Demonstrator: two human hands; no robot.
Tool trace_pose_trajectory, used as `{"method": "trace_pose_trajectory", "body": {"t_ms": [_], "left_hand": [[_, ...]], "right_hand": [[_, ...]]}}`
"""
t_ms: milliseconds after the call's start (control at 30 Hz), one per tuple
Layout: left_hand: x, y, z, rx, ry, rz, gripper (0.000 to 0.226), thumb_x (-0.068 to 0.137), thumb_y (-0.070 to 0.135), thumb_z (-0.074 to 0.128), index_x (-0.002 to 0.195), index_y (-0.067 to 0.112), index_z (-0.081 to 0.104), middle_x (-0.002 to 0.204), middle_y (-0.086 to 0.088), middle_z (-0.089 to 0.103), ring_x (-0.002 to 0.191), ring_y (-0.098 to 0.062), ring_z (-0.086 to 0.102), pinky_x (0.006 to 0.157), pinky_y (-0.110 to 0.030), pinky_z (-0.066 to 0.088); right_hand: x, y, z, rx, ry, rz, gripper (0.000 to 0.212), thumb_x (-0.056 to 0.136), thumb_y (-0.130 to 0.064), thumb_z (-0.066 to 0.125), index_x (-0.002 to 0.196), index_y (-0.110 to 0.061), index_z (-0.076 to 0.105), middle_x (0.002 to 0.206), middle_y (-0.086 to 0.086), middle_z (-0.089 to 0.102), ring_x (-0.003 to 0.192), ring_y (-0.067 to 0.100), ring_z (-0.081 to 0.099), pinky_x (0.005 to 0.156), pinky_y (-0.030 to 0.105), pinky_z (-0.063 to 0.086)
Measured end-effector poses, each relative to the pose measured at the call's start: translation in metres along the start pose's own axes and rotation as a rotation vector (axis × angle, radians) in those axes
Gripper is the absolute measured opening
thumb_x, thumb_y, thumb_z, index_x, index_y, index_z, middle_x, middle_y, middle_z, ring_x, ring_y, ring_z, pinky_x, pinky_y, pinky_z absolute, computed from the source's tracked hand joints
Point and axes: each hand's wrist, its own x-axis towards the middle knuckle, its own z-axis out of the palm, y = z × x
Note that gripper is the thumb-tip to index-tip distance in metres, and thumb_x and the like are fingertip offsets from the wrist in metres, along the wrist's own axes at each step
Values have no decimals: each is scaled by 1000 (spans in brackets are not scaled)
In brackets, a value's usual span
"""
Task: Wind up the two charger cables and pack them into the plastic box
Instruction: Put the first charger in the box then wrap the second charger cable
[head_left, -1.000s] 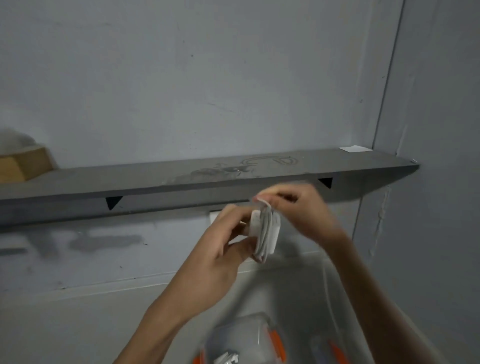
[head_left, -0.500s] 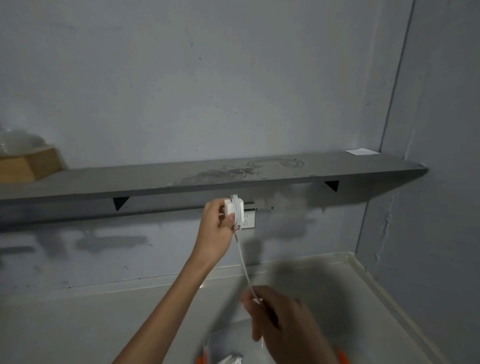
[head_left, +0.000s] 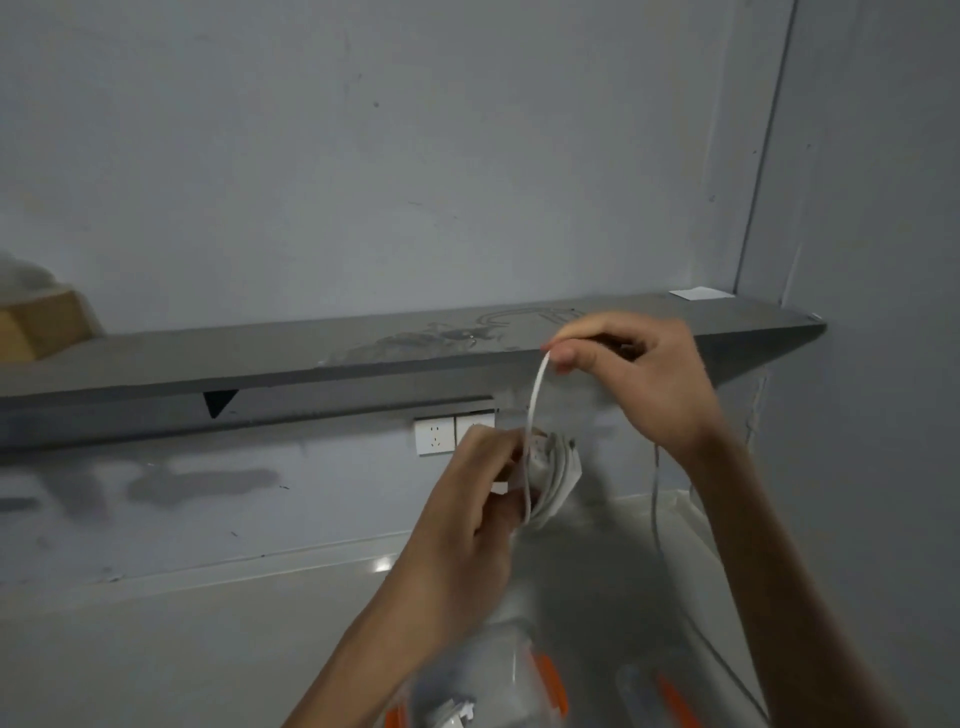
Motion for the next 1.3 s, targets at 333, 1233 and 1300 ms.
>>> {"method": "trace_pose_trajectory", "body": {"t_ms": [333, 1233, 1300], "left_hand": [[3, 11, -16, -272, 25, -78, 27, 88, 1, 54, 106, 16, 66, 96, -11, 59, 78, -23, 62, 70, -24, 52], [-7, -19, 5, -90, -70, 64, 23, 85, -27, 41, 98, -15, 56, 84, -11, 51, 77, -25, 56, 67, -28, 44], [-8, -7, 2, -110, -58, 36, 42, 83, -24, 44, 108, 5, 62, 91, -3, 54, 87, -19, 62, 75, -18, 44]], "right_hand": [[2, 21, 25, 127, 0, 95, 11, 80, -1, 68, 85, -9, 73, 69, -13, 73, 69, -1, 66, 72, 13, 51], [-18, -10, -16, -424, 112, -262, 10, 83, -12, 70, 84, -21, 76, 86, -12, 75, 82, 6, 71, 74, 32, 56], [-8, 2, -18, -242, 81, -164, 11, 81, -12, 70, 86, -21, 75, 85, -12, 75, 82, 4, 70, 77, 26, 54]]}}
